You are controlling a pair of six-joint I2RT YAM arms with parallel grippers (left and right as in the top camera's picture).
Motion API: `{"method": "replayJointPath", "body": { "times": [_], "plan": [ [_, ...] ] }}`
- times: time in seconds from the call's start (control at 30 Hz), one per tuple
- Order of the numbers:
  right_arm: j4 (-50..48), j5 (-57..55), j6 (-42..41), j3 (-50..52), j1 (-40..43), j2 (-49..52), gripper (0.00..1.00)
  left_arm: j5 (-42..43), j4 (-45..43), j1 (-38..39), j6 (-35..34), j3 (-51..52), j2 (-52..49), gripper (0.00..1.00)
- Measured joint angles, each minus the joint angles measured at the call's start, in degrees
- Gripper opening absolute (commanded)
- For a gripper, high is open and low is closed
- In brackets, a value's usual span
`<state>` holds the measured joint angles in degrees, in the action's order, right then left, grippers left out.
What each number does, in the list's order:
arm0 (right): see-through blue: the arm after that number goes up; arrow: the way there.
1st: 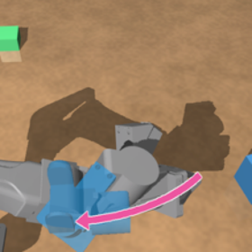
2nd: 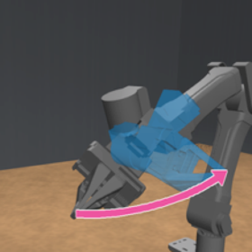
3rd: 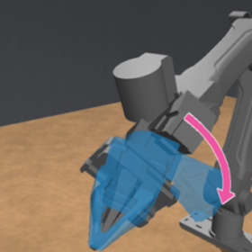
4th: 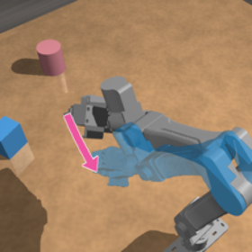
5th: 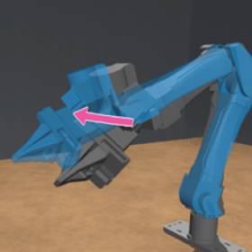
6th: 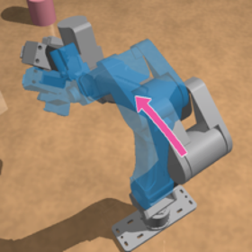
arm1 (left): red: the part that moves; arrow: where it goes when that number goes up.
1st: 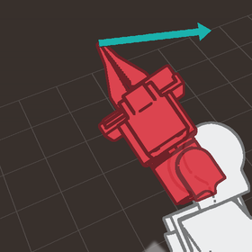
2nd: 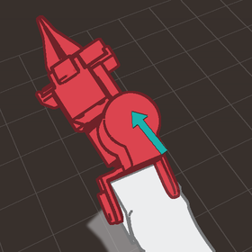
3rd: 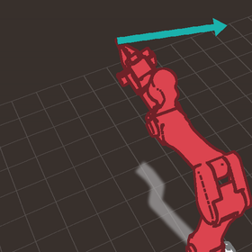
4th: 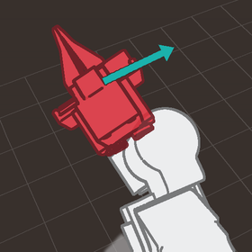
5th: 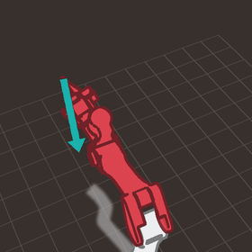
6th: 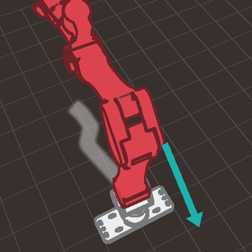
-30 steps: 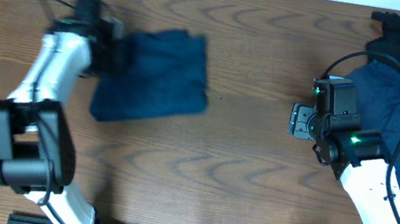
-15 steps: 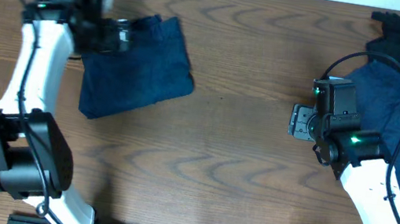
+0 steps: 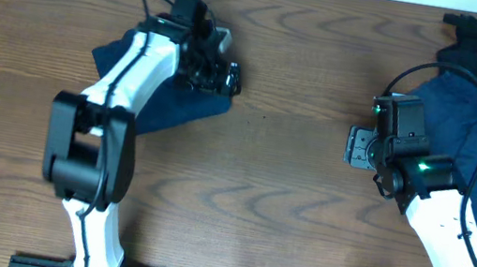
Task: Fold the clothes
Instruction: 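Carry the folded shorts with the left gripper to the upper-left table corner, then lower the shorts at the upper-left corner and open the left gripper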
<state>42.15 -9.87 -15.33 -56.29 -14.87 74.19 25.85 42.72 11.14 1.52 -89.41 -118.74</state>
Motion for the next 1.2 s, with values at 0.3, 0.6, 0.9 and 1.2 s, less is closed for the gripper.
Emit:
{"method": "replayJointPath", "body": {
  "times": [0.3, 0.6, 0.9, 1.2],
  "plan": [
    [0.8, 0.0, 0.0, 0.0, 0.0, 0.0, 0.70, -11.2, 6.8, -6.8, 0.0, -0.1, -1.7, 0.98],
    [1.8, 1.2, 0.0, 0.0, 0.0, 0.0, 0.70, -16.0, 1.7, -21.9, 0.9, -0.1, -1.7, 0.98],
    [2.3, 1.3, -0.1, 0.0, 0.0, 0.0, 0.73, -16.7, 0.8, -25.3, 1.9, -0.1, -1.7, 0.98],
    [-0.3, 3.6, -0.3, 0.0, 2.0, 0.0, 0.81, -17.5, 1.9, -21.3, 3.1, 0.0, 5.2, 0.98]
  ]
}}
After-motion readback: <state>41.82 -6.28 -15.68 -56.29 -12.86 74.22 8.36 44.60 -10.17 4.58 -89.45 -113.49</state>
